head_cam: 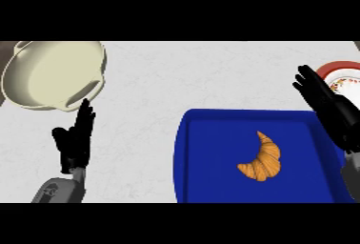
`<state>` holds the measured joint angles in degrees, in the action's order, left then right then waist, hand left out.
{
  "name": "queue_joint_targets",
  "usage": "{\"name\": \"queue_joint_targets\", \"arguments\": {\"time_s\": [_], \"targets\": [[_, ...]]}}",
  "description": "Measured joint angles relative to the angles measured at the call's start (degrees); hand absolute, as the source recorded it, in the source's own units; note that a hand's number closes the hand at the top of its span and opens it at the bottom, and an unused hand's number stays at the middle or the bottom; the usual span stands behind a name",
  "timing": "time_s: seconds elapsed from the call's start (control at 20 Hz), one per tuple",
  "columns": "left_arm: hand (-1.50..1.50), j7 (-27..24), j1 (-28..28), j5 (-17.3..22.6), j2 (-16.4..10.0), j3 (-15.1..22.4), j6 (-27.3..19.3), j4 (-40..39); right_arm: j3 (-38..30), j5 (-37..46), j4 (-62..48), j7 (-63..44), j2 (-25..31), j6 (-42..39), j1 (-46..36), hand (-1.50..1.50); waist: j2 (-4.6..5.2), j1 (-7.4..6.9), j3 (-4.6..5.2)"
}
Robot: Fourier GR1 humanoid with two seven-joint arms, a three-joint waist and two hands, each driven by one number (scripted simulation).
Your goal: Pick the croissant from the tray and place it in the plate
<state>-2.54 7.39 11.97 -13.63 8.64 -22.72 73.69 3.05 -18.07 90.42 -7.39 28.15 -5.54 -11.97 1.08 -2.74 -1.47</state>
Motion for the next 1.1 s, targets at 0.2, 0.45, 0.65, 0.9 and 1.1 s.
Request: {"name": "queue_joint_targets", "arguments": {"time_s": [0.2,0.45,0.65,0.9,1.1], "targets": [[0.00,2.7,-3.0,0.6,-1.4,0.5,1.7,1.0,-4.7,2.3,2.1,1.1,0.5,6.0,1.1,1.50,-0.96,2.32,0.89],[0.00,4.2,-4.9,2.0,-1.9,1.3,4.5,2.7,-12.6,12.6,1.7,-0.4,7.2,17.0,5.0,-1.50,-1.57,6.40,1.38],[0.00,5.1,-6.7,3.4,-2.4,1.6,7.2,4.2,-17.1,18.1,4.7,2.0,2.4,29.8,11.2,-1.50,-2.04,6.78,1.13],[0.00,7.5,-7.4,4.3,-2.6,2.5,9.6,6.6,-16.1,22.4,15.3,6.8,-5.7,37.3,22.3,-1.50,-1.88,5.24,1.12],[0.00,8.3,-7.3,3.9,-2.2,3.1,10.4,7.2,-13.5,27.7,24.1,1.5,-5.8,37.3,29.8,-1.50,-1.65,4.34,1.22]]}}
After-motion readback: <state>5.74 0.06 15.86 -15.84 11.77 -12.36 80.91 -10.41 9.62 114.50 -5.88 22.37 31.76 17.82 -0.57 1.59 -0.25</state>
